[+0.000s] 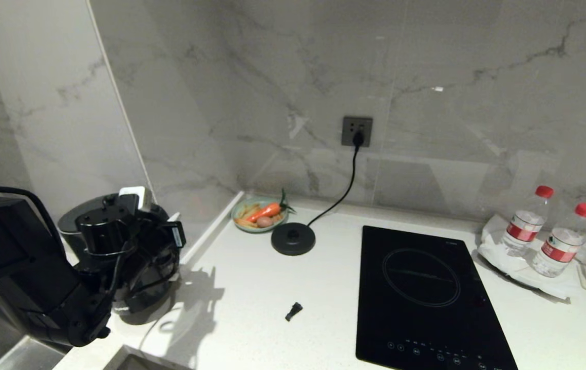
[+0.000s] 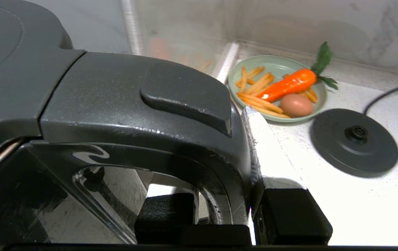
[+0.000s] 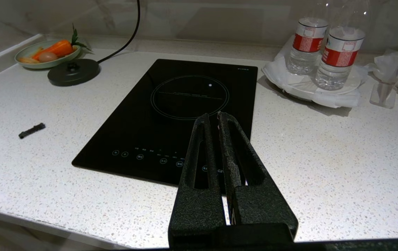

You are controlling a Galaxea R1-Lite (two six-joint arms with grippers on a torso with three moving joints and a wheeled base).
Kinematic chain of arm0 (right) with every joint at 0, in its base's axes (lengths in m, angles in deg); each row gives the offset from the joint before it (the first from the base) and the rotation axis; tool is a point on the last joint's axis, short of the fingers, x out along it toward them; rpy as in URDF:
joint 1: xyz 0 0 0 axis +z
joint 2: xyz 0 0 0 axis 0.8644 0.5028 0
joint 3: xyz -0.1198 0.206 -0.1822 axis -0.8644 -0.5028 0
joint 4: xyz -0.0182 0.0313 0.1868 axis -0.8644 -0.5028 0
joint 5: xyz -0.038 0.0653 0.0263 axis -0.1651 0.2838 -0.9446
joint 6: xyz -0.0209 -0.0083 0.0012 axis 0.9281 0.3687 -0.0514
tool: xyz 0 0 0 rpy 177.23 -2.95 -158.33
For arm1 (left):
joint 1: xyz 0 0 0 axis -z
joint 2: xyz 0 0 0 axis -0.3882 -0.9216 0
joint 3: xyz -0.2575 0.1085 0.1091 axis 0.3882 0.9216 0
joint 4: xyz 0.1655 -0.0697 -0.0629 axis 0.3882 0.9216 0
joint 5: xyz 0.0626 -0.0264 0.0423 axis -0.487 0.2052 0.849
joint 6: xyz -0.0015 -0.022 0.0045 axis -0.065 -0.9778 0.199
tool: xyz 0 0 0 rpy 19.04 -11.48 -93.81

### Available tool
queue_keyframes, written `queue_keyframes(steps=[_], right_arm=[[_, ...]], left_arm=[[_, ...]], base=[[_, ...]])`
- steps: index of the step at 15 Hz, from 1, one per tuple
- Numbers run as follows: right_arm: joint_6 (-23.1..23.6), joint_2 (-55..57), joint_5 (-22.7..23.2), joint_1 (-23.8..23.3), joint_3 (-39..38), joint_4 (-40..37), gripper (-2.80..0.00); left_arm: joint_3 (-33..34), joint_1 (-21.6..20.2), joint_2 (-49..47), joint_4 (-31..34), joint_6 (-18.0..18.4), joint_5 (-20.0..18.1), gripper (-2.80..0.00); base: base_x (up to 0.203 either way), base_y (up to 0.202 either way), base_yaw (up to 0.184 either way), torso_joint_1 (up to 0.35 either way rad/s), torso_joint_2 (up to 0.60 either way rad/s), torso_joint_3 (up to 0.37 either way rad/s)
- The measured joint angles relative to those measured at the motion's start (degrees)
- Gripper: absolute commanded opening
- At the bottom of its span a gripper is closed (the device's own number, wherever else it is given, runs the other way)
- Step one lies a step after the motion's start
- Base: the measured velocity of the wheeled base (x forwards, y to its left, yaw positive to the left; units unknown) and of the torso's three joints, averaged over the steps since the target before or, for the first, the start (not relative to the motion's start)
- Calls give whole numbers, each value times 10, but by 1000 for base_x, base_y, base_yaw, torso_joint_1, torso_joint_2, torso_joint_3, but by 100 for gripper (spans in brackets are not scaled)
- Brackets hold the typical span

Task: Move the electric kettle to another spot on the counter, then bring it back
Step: Grab the kettle

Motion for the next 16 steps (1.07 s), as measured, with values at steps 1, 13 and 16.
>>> queue_keyframes(steps=[1,13,16], right_arm=[[0,0,0,0,0,0,-280],[0,0,0,0,0,0,-280],[0,0,0,0,0,0,-280]], left_arm=[[0,-5,-1,0,0,-1,-280],[-14,-16,-41,-1,1,0,-280],[-21,-19,-49,-1,1,0,-280]], base=[[0,0,0,0,0,0],[0,0,0,0,0,0],[0,0,0,0,0,0]])
